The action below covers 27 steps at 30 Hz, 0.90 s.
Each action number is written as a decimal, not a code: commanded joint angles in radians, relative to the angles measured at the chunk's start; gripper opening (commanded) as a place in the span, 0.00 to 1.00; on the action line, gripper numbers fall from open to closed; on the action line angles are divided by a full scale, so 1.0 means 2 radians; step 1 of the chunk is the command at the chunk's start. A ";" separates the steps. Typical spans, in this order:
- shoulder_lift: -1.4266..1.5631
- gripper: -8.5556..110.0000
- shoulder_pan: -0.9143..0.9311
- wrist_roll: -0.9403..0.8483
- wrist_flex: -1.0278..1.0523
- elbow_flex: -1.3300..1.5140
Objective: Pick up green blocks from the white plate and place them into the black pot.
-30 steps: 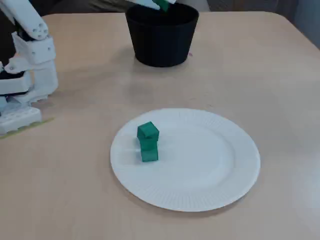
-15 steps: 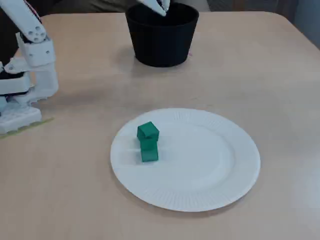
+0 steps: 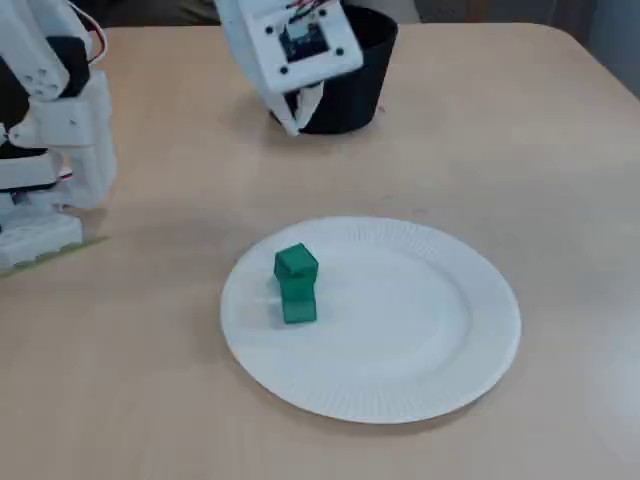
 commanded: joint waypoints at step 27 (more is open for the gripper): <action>-0.153 0.21 0.251 -0.163 0.036 -0.094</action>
